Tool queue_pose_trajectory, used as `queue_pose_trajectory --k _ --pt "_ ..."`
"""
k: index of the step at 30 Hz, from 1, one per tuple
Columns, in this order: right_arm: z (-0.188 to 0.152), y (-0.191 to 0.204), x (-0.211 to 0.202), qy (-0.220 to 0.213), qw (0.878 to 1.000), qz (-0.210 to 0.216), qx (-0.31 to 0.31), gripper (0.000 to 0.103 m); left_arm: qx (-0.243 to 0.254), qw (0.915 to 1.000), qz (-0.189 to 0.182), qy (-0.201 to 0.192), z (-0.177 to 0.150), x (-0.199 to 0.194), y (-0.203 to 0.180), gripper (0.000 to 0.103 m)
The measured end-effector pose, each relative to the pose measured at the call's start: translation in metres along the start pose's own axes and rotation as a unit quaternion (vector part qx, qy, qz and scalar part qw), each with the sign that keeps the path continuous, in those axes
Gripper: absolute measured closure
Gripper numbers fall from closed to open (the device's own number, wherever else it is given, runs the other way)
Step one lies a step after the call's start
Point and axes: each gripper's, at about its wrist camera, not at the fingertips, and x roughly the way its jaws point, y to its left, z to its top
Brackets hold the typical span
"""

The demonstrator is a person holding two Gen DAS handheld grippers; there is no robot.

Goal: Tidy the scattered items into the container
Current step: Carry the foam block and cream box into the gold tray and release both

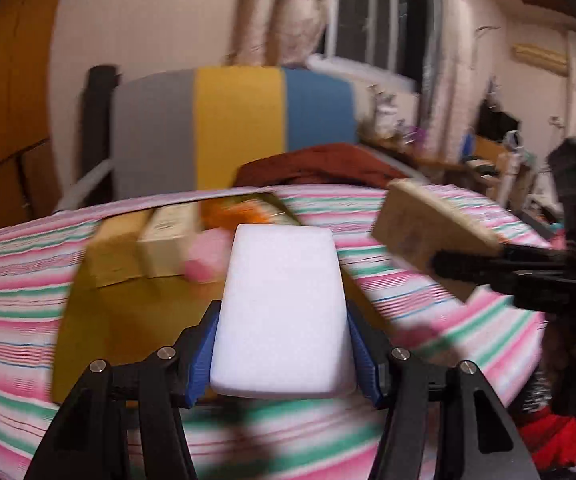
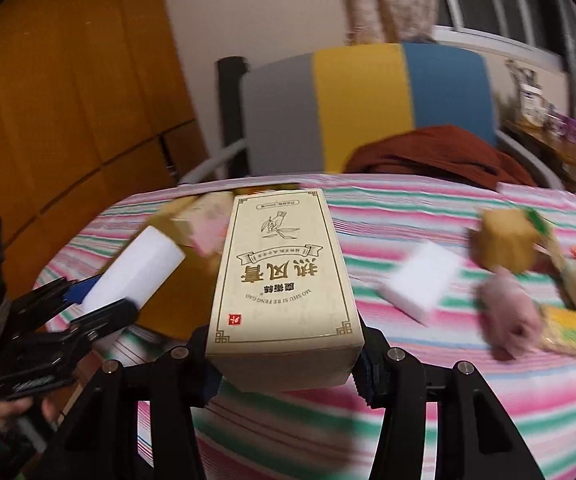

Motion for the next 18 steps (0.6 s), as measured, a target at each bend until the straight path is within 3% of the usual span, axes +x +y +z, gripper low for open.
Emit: queue_pose_trajectory --k 5,9,18 --pt "0.017 0.048 0.038 0.022 0.998 0.033 -0.038 0.050 -0.021 0.9983 0.051 0.019 0.003 0.018 0.059 0.044" --pt "0.025 0.081 0.074 0.062 0.996 0.055 -0.043 0.050 -0.032 0.9964 0.065 0.044 0.003 0.033 0.098 0.044" --pt "0.033 0.121 0.152 0.138 0.990 0.014 -0.019 0.050 -0.063 0.9925 0.071 0.077 0.010 0.063 0.138 0.043"
